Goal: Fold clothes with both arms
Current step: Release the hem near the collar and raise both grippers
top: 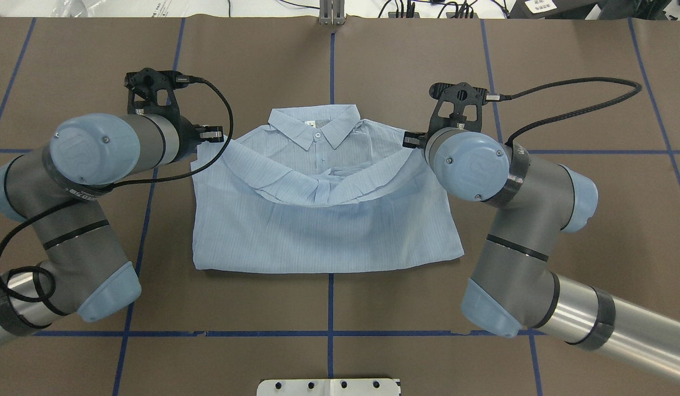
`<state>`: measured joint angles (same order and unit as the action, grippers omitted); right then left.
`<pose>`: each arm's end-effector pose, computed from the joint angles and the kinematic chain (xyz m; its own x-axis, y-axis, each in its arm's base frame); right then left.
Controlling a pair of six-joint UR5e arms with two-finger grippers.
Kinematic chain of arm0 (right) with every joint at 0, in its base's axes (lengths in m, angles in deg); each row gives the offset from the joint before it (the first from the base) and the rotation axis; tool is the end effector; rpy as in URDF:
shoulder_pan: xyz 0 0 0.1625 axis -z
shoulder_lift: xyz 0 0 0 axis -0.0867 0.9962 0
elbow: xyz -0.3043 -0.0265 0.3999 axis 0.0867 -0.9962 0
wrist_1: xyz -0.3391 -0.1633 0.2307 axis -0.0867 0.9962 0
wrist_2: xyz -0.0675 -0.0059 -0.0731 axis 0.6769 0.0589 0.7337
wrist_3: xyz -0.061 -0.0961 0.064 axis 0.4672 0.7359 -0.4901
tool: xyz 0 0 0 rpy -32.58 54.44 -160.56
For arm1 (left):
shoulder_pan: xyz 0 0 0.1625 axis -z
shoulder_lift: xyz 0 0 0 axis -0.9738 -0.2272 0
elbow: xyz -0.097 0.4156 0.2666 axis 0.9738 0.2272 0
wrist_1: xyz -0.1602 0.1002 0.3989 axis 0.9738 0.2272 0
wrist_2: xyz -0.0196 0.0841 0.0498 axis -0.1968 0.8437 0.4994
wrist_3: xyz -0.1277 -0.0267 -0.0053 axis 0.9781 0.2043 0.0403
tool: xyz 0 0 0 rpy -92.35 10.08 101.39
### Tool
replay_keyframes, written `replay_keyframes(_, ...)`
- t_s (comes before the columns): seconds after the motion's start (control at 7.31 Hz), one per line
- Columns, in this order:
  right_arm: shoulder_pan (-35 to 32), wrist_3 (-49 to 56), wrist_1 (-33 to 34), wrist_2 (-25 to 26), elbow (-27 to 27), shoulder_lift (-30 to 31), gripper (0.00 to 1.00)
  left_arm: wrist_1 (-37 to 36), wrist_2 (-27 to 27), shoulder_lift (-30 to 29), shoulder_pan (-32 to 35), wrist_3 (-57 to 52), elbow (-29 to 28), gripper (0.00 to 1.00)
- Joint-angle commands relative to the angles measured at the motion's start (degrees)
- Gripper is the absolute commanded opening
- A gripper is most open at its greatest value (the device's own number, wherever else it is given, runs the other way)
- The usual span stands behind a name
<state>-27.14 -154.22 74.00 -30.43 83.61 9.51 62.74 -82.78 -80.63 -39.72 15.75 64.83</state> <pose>-0.5182 -0.5184 0.3450 0.7188 0.1702 0.6741 -0.5008 0.7992 0.3322 0.4658 -0.5331 0.3584 0.6533 0.0203 -0.7568 0.4242 0.8182 0.3881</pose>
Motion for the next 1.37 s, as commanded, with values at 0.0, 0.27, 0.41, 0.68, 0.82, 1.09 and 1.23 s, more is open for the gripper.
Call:
replay_keyframes(0.0, -1.02, 1.39, -9.24, -0.93, -10.14, 0.00, 0.00, 5.51, -0.07, -0.75, 0.74, -1.78, -8.26, 0.00)
replay_keyframes(0.27, -1.02, 1.40, -12.37, -0.93, -13.00, 0.00, 0.00, 13.42, 0.01, -1.45, 0.48, -1.86, -16.00, 0.00)
replay_keyframes(0.41, -1.02, 1.48, -12.46, -0.93, -12.92, -0.18, 0.00, 14.33, -0.07, -1.46, 0.47, -2.04, -16.64, 0.00)
replay_keyframes(0.68, -1.72, 1.48, -12.46, -1.28, -12.48, -0.44, 0.00, 14.60, -0.33, -1.54, 0.47, -4.84, -16.30, 0.00)
replay_keyframes(0.82, -1.81, 1.92, -12.46, -1.28, -12.56, -0.35, 0.00, 14.60, -0.34, -1.46, 0.56, -4.94, -16.39, 0.00)
replay_keyframes(1.09, -1.81, 3.05, -12.46, -1.28, -13.18, -0.01, 0.98, 15.29, -0.60, -1.28, 0.82, -8.42, -16.13, 0.99)
replay_keyframes(1.23, -2.16, 5.50, -12.46, -2.41, -12.92, -0.35, 1.00, 18.78, -3.21, -0.67, 1.35, -11.76, -15.77, 1.00)
